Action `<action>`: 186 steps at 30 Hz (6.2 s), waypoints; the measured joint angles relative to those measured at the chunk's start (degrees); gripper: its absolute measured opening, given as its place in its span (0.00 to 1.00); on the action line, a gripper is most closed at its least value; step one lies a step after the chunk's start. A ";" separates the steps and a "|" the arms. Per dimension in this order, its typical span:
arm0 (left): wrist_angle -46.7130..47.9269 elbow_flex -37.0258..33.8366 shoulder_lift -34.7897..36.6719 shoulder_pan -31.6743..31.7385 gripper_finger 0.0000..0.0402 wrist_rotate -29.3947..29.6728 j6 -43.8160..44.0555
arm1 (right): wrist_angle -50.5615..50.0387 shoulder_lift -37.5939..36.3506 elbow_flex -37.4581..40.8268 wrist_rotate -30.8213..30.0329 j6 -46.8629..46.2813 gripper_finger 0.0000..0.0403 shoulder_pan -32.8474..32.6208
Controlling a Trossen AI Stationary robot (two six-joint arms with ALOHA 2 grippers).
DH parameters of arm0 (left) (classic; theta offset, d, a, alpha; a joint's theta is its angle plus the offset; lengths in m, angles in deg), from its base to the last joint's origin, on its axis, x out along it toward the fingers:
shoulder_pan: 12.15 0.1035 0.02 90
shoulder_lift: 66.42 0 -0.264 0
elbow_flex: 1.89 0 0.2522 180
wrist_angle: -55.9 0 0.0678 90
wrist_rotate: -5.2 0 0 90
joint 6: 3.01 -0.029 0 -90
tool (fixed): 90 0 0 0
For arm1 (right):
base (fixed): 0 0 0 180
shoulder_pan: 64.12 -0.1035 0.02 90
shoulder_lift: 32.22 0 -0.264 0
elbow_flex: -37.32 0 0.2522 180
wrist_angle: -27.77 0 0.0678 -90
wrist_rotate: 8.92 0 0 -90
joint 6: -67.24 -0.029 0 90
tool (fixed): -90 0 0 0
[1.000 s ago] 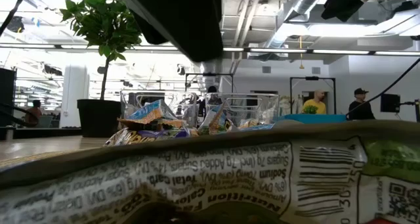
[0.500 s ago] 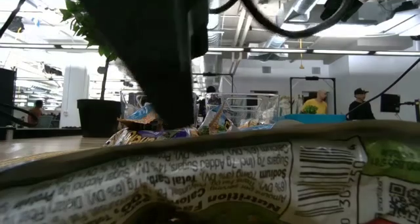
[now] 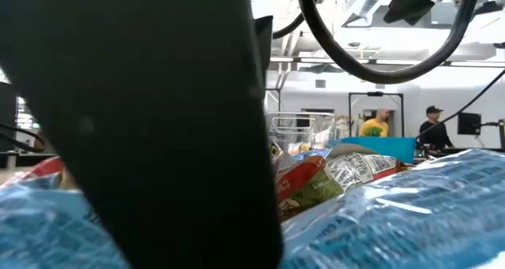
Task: Pick and place Granola Bars by type
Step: Put the bottom red granola bar into the left transparent bin, then put the top red granola bar into the left transparent bin
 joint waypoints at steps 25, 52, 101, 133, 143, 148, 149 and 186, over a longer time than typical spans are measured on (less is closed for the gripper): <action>-0.96 -0.22 -0.13 0.00 0.13 -4.42 4.48 | 0.13 -0.01 0.00 0.02 0.03 0.29 0.00; 7.15 0.00 0.12 2.07 0.35 3.99 3.57 | 0.14 -0.01 0.00 -1.47 1.14 0.29 0.00; 22.94 12.63 -5.29 3.43 0.50 8.39 0.95 | 1.95 -0.01 0.02 -3.19 1.57 0.29 0.02; 56.95 25.50 7.96 15.96 0.05 35.17 10.99 | 14.28 0.01 0.02 -12.85 4.61 0.29 1.40; 57.26 12.97 21.59 32.82 0.06 36.51 1.35 | 16.14 0.01 0.02 -13.75 6.04 0.29 7.71; 51.12 1.77 27.22 41.39 0.05 31.26 -2.82 | 17.34 0.01 0.02 -13.38 9.23 0.29 9.88; 48.83 -0.65 28.02 43.01 0.05 29.89 -3.66 | 17.73 0.01 0.02 -13.32 10.20 0.29 10.04; 19.33 -12.44 30.34 40.42 0.25 1.69 -17.67 | 8.46 0.01 0.02 -2.28 1.69 0.29 11.57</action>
